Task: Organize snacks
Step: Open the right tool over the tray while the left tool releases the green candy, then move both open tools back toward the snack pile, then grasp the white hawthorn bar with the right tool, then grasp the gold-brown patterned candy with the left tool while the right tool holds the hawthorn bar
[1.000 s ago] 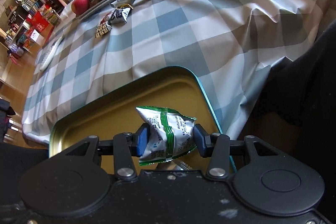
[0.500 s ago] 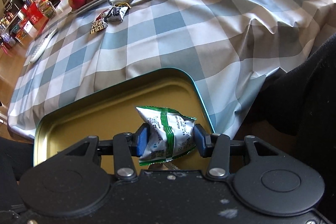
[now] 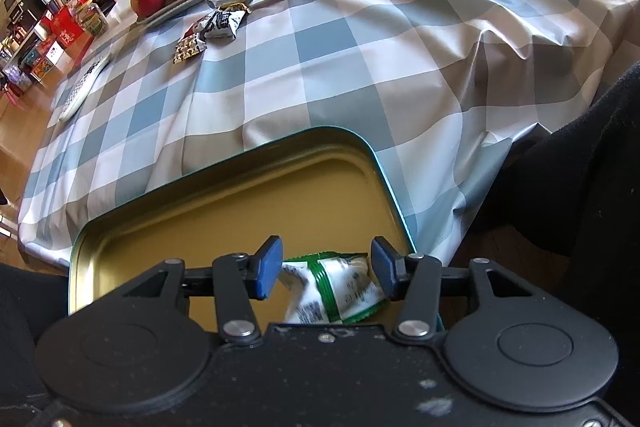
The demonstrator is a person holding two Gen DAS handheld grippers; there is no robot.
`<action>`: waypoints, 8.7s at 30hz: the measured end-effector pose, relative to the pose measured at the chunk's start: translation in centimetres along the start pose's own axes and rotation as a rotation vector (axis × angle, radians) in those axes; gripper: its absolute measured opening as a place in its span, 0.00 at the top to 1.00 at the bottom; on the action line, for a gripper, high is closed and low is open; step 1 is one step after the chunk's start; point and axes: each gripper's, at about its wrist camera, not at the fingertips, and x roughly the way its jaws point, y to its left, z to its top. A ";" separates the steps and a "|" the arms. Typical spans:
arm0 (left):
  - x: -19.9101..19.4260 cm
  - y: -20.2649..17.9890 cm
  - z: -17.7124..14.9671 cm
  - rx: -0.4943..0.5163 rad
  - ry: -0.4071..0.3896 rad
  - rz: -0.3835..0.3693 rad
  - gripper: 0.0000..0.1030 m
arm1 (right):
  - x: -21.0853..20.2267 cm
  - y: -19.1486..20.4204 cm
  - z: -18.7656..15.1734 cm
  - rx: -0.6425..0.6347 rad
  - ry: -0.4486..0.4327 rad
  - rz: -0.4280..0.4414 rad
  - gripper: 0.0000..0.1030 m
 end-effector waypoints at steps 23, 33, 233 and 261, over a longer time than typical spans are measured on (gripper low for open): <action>0.1 -0.4 0.2 0.003 0.010 0.035 0.68 | 0.3 0.0 0.0 0.006 0.018 -0.013 0.49; -0.3 -0.2 1.2 -0.008 0.001 0.048 0.68 | 0.5 0.7 -0.2 -0.038 0.037 -0.027 0.46; 12.0 -0.1 36.5 -0.203 -0.054 -0.339 0.01 | 14.6 5.1 23.3 -0.012 0.241 -0.083 0.59; 11.5 0.5 36.6 -0.182 0.097 -0.351 0.52 | 14.1 3.4 22.9 0.023 0.318 -0.045 0.69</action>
